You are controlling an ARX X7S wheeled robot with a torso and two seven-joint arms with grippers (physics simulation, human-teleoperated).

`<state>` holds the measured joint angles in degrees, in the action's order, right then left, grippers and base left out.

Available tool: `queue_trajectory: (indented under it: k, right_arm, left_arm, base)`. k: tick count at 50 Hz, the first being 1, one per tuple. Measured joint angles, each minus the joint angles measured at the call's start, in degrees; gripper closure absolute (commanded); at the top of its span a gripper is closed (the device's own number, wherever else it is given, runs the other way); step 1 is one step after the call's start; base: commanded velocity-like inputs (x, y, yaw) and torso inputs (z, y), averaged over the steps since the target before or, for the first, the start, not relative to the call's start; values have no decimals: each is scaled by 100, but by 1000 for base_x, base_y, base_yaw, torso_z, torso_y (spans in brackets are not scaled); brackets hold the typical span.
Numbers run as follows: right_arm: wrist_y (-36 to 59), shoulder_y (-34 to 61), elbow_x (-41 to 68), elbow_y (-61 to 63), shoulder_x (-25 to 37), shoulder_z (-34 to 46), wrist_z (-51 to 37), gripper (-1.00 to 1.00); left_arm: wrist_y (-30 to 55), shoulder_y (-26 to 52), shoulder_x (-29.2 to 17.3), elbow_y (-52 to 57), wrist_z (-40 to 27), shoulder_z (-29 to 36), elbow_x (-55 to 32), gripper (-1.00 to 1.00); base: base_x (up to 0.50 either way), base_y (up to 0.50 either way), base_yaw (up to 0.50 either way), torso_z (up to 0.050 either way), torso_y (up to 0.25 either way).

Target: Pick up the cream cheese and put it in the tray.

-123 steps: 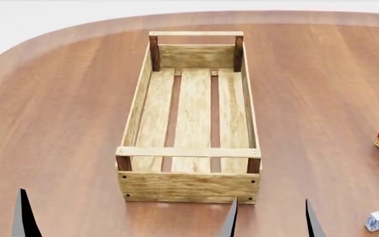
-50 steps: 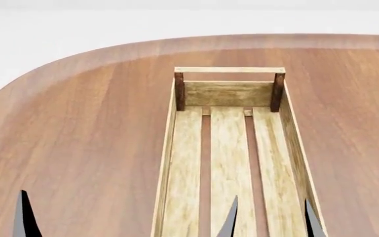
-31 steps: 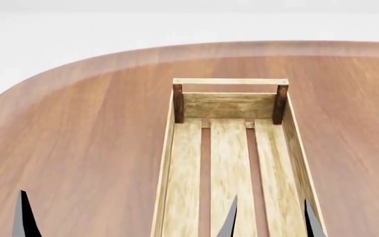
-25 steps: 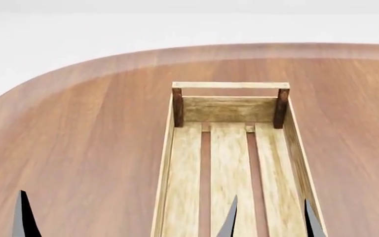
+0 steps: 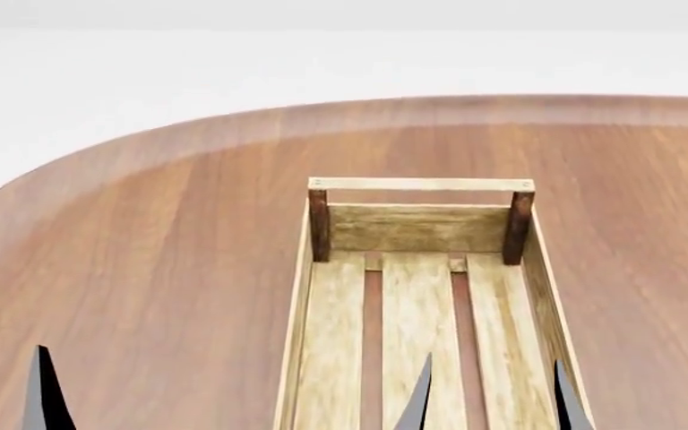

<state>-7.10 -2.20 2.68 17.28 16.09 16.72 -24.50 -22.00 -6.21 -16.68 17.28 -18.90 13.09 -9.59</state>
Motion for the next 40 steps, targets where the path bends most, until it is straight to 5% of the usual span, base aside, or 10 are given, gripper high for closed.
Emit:
queue_trajectory:
  k: [40]
  right_arm:
    - [-147, 2, 126, -78, 49, 61, -47, -100]
  left_arm:
    - [-36, 0, -68, -38, -70, 64, -30, -100]
  base:
    - [-3, -27, 0, 0, 0]
